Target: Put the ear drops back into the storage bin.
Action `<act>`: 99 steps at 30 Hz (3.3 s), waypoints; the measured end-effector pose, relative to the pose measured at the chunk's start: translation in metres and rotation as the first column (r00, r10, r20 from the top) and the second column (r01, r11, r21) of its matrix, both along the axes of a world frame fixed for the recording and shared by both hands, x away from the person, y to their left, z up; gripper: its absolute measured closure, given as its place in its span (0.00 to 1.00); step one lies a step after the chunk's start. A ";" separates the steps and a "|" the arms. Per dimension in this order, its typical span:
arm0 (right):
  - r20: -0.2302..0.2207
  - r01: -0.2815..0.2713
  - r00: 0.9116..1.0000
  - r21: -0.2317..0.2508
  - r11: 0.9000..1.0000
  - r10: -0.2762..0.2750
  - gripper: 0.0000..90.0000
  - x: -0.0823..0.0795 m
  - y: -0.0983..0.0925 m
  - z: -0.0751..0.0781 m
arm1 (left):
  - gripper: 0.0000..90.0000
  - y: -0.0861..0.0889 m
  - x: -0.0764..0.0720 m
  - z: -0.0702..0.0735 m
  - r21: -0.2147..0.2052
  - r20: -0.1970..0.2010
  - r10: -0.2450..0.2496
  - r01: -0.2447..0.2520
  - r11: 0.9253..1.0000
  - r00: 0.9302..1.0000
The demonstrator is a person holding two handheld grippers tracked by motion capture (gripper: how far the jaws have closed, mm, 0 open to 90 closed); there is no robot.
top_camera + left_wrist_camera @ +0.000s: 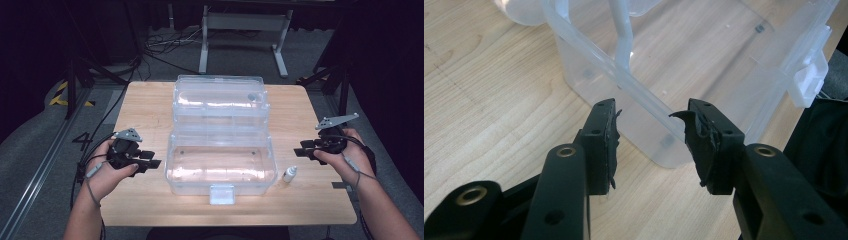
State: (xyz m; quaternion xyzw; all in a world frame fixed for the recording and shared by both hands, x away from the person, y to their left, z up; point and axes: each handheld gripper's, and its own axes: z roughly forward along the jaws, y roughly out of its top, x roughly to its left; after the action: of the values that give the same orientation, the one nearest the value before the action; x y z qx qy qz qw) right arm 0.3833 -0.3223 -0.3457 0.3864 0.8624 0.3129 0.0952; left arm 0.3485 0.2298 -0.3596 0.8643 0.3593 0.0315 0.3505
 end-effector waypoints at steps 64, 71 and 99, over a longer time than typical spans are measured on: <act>-0.244 -0.231 0.959 -0.366 0.901 0.146 0.79 0.011 0.041 -0.014 | 0.65 0.004 -0.001 0.000 -0.023 -0.023 0.009 -0.010 1.000 1.000; -0.235 -0.236 0.959 -0.353 0.905 0.158 0.79 0.010 0.041 -0.003 | 0.65 0.004 -0.001 -0.001 -0.021 -0.026 0.017 -0.017 1.000 1.000; -0.175 -0.296 0.953 -0.348 0.889 0.249 0.79 -0.002 0.066 0.064 | 0.65 0.003 0.000 -0.002 -0.021 -0.031 0.015 -0.016 1.000 0.999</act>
State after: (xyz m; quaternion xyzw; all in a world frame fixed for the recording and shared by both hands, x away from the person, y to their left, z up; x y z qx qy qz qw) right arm 0.3810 -0.2566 -0.2812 0.2555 0.9557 0.1297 0.0669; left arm 0.3488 0.2331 -0.3614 0.8582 0.3716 0.0169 0.3538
